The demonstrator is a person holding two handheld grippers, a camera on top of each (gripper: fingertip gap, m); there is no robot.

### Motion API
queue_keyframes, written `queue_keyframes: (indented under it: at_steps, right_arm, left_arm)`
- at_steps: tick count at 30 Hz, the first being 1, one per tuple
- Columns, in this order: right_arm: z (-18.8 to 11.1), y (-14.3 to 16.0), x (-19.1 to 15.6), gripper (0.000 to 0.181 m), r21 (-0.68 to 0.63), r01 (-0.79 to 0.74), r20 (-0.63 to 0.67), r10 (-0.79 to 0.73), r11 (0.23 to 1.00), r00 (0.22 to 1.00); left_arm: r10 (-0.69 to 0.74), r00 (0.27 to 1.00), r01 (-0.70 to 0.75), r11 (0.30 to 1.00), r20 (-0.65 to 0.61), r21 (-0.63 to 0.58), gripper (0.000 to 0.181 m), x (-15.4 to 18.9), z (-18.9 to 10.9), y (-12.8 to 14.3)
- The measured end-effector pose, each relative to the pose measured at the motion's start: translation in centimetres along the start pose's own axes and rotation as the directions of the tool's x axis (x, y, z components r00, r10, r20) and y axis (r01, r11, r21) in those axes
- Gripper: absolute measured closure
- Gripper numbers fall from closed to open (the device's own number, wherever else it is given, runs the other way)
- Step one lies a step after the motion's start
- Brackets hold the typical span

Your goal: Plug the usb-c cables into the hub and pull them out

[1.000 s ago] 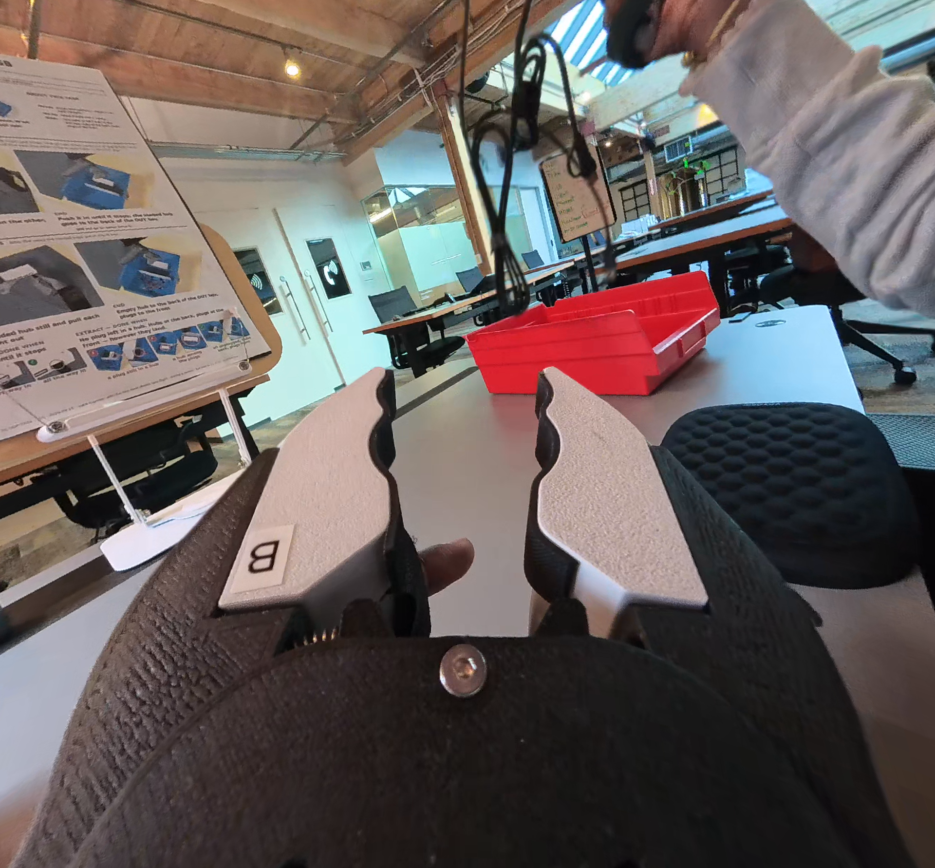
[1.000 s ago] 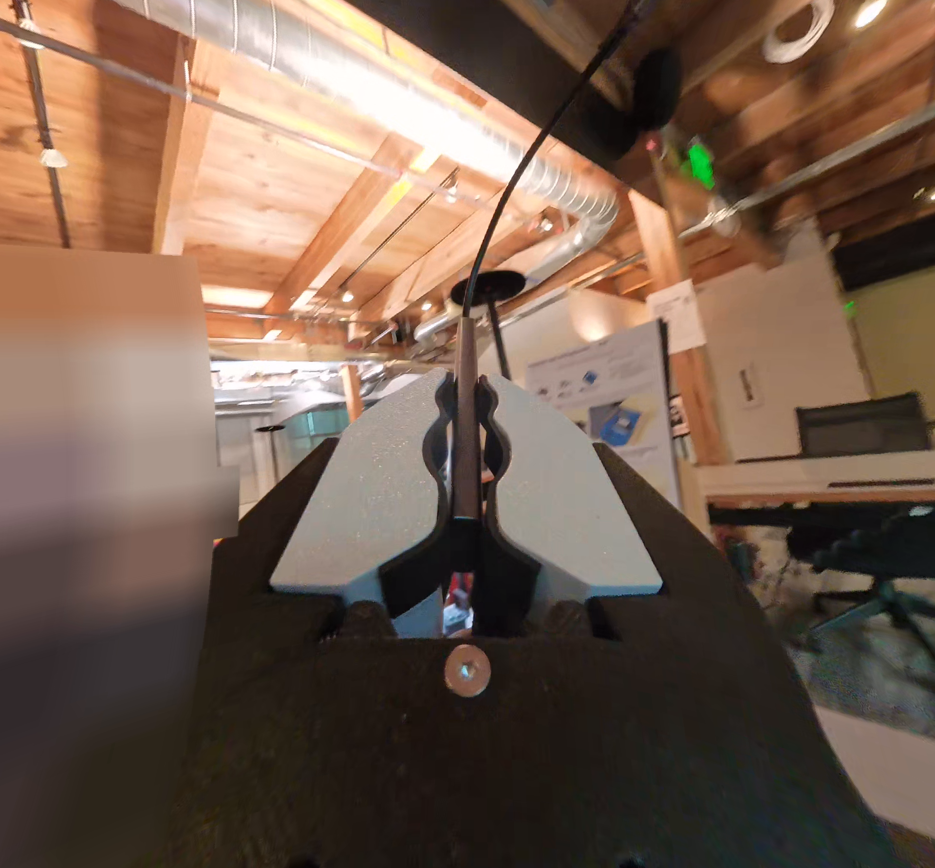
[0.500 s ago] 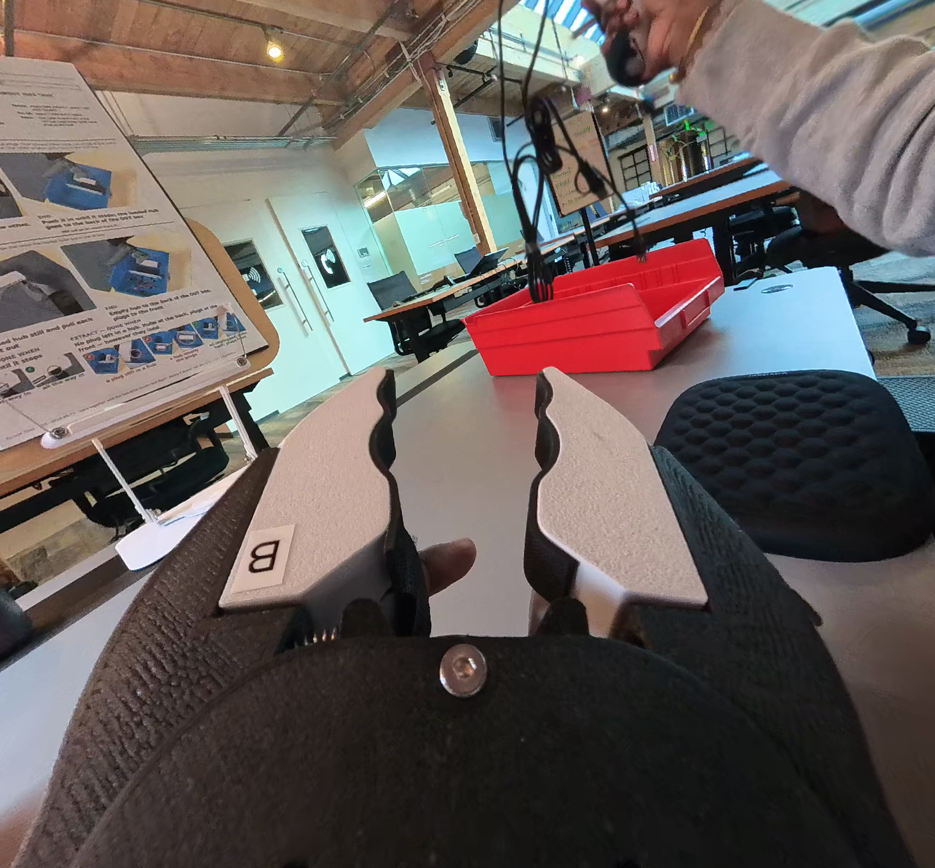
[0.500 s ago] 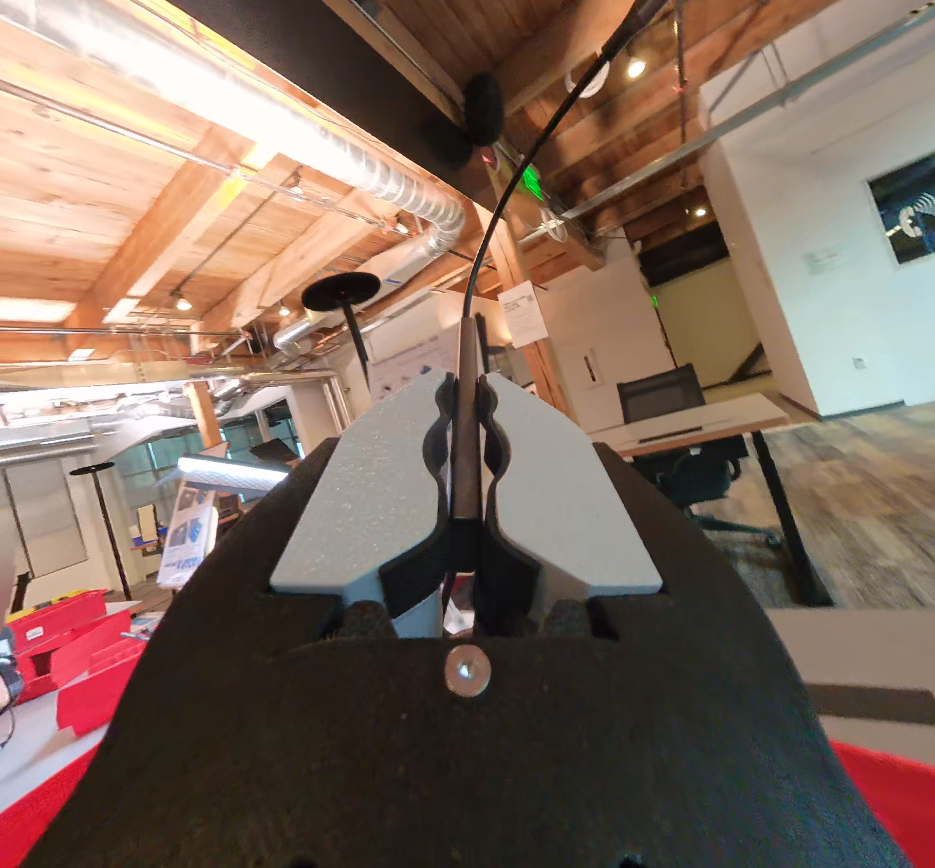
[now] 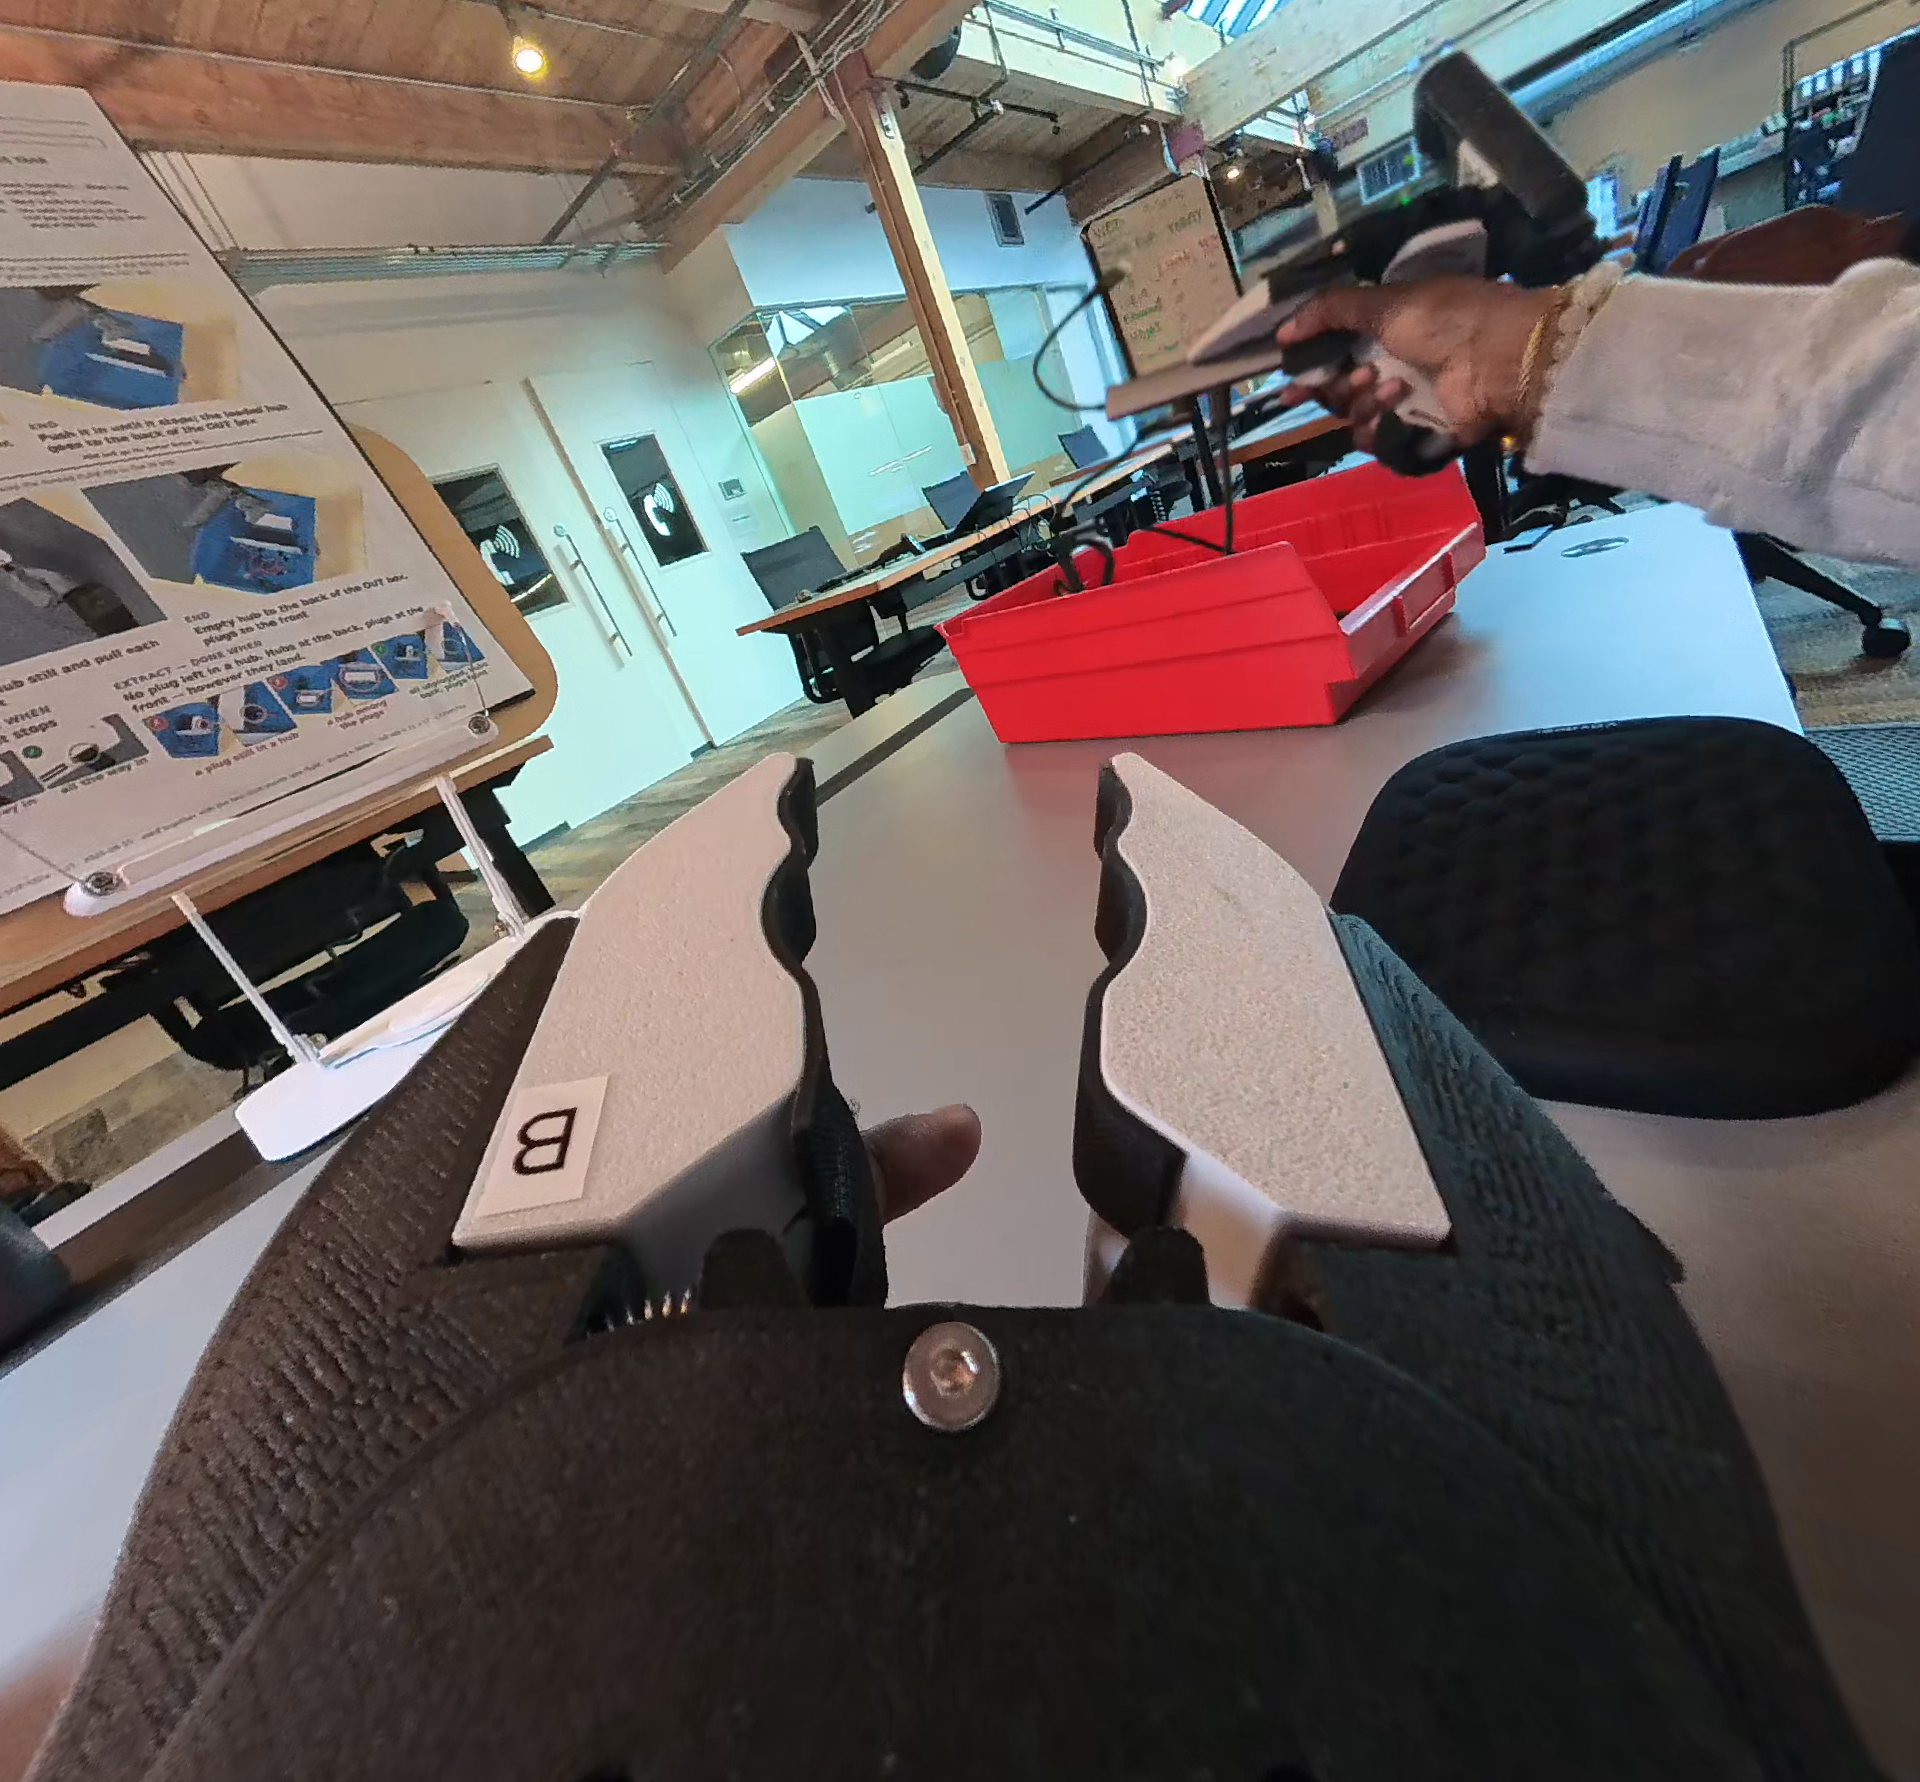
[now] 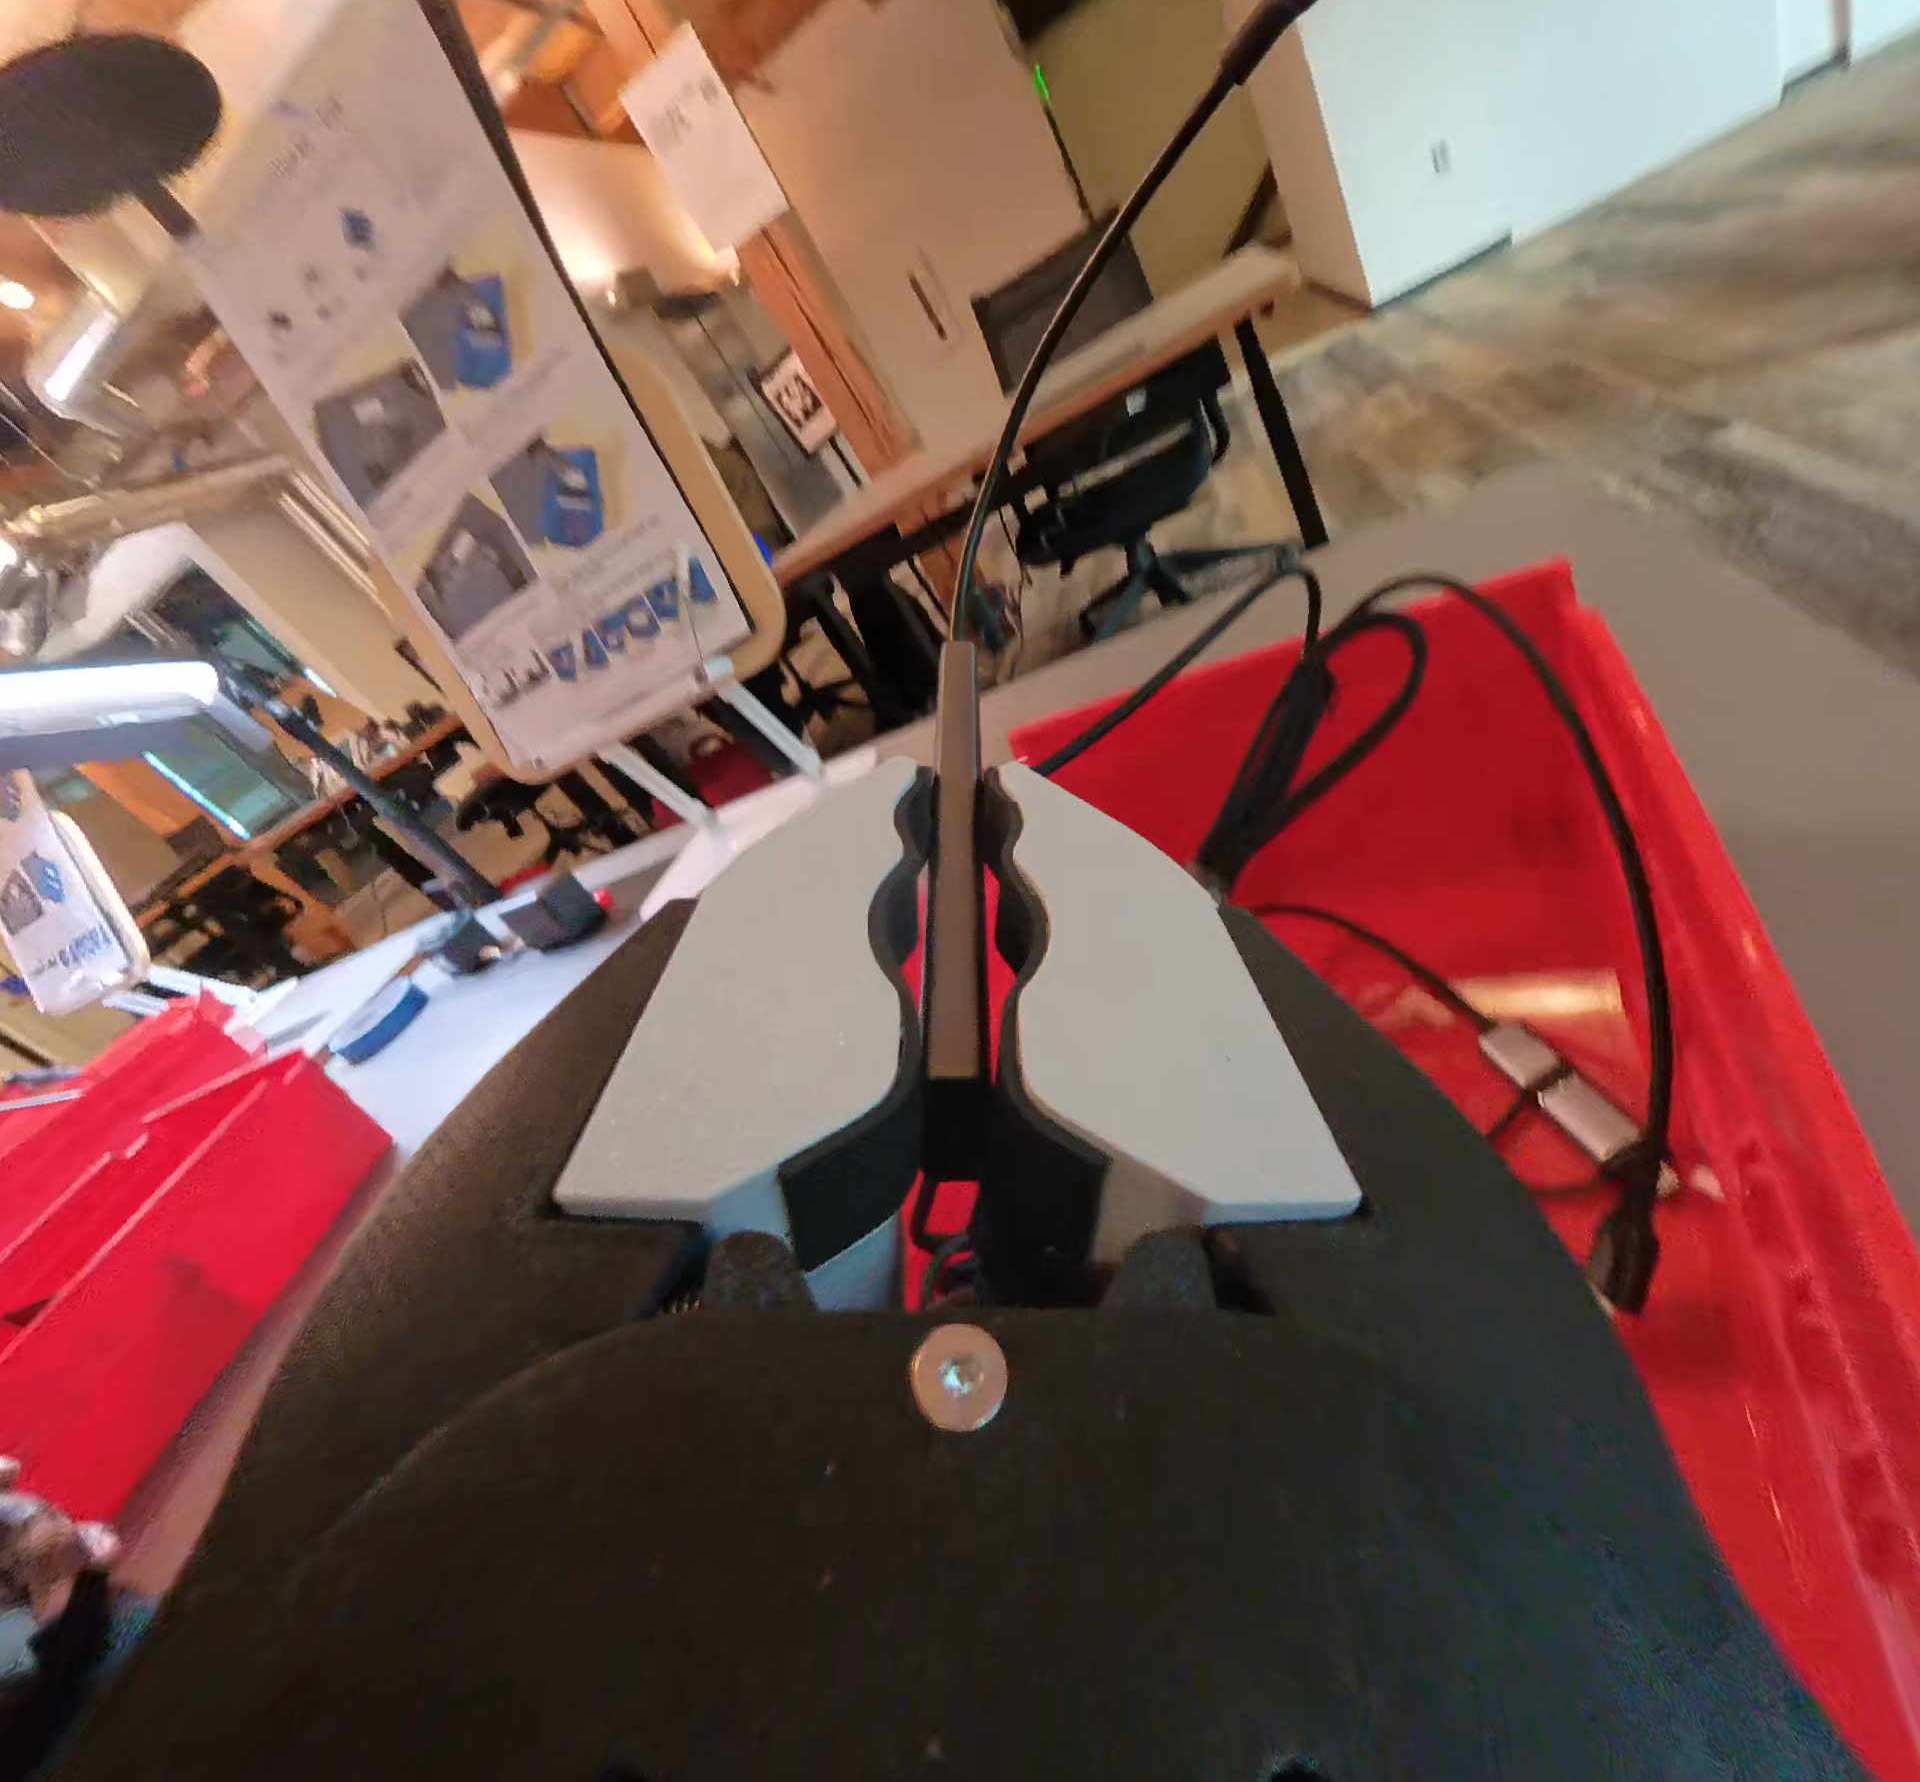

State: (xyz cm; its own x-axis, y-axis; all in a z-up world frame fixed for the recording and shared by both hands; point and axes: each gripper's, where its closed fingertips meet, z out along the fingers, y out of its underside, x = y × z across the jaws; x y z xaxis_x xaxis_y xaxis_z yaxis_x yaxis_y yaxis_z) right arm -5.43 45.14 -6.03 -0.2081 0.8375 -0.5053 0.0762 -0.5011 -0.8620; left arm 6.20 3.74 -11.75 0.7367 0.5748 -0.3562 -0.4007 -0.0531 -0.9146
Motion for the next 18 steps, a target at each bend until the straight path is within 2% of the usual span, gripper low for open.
queue_keyframes:
  at_steps: [4,8,14,18]
  right_arm:
    - [0.3,3.7,1.5,0.173,-0.142,-0.026,-0.043,0.021,0.989,0.999]
    - [0.2,6.2,3.0,0.172,-0.254,-0.072,-0.077,0.054,0.965,0.996]
    - [-0.2,7.5,4.8,0.172,-0.366,-0.083,-0.128,0.038,0.927,0.991]
    - [0.1,8.5,6.5,0.172,-0.457,-0.042,-0.168,-0.039,0.888,0.985]
  left_arm:
    - [0.011,1.0,-0.011,1.0,-0.003,-0.007,0.129,0.1,0.1,0.1]
    - [0.014,1.0,-0.014,1.0,-0.005,-0.009,0.13,0.2,0.1,0.1]
    - [0.018,1.0,-0.018,1.0,-0.004,-0.009,0.13,0.2,0.1,0.1]
    - [0.023,1.0,-0.023,1.0,-0.007,-0.015,0.13,0.3,0.1,0.2]
